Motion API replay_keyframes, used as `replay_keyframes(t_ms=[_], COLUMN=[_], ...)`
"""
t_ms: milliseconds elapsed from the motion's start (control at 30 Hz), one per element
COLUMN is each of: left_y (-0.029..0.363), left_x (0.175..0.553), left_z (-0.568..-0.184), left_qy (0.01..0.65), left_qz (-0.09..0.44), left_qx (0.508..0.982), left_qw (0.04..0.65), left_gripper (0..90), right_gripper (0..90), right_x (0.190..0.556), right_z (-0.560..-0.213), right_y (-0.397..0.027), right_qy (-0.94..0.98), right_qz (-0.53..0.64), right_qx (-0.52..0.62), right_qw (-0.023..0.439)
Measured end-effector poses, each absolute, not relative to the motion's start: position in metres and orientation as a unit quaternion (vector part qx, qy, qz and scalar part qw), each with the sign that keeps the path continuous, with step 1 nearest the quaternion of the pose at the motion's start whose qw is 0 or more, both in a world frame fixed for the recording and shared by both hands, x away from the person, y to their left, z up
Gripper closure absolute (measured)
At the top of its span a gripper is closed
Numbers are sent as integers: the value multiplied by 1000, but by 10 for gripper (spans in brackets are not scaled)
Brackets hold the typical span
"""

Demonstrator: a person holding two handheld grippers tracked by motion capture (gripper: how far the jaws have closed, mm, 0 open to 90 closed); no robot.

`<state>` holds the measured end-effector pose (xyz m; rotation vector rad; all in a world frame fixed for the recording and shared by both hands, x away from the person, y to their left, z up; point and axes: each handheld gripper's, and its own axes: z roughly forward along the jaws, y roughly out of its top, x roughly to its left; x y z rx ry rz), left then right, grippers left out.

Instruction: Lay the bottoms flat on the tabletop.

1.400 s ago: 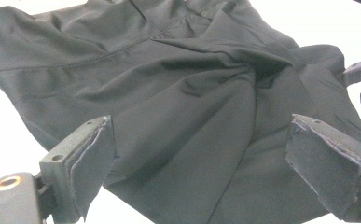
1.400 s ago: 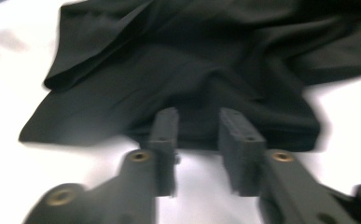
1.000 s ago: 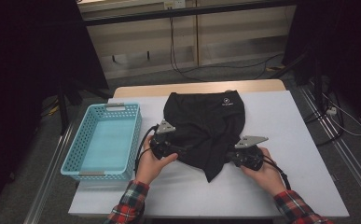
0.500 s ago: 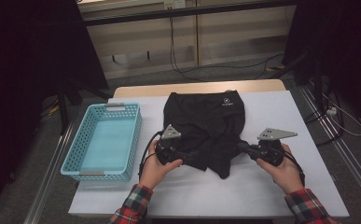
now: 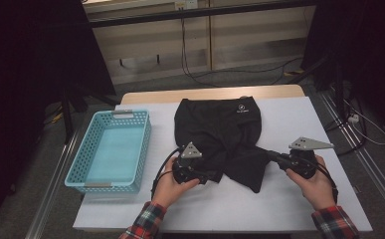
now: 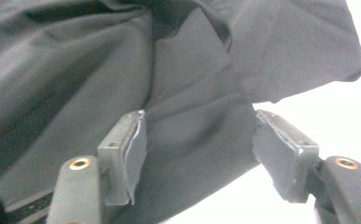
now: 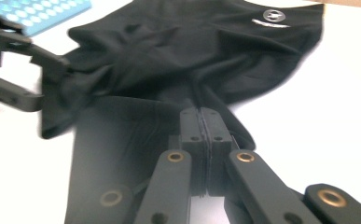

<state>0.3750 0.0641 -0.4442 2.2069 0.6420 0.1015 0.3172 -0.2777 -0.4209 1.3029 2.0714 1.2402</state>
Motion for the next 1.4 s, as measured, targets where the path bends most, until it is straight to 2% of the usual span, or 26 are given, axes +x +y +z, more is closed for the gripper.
replay_keyframes(t_ms=[300,333,500,633,700,767,900,967,1067,1200,1267,1367,1400], left_y=[63,63,67,76,87,99,118,125,132,134,132,127,125], left_x=[375,374,376,379,383,386,391,393,393,393,393,392,392], left_z=[-449,-448,-446,-438,-429,-421,-412,-408,-403,-402,-403,-404,-405], left_qy=[253,254,270,285,299,314,340,349,358,360,359,352,349], left_qz=[22,18,4,23,36,37,42,48,54,53,52,48,49], left_qx=[889,890,891,887,875,862,840,832,821,818,820,824,826], left_qw=[381,379,366,361,378,396,421,429,441,445,443,441,440], left_gripper=[722,742,888,900,900,900,900,900,900,900,900,900,900], right_gripper=[871,839,565,462,460,480,560,632,679,672,703,871,899], right_x=[319,319,317,316,315,313,312,311,310,310,311,313,314], right_z=[-431,-431,-430,-429,-429,-430,-435,-437,-441,-450,-452,-453,-453], right_y=[-273,-270,-257,-245,-240,-233,-220,-214,-205,-198,-197,-197,-198], right_qy=[756,757,769,777,781,789,812,824,838,856,856,858,858], right_qz=[430,430,429,431,440,438,425,420,411,385,385,379,378], right_qx=[457,455,435,420,408,399,373,357,339,327,327,327,328], right_qw=[187,186,189,186,174,166,146,134,117,108,109,116,115])
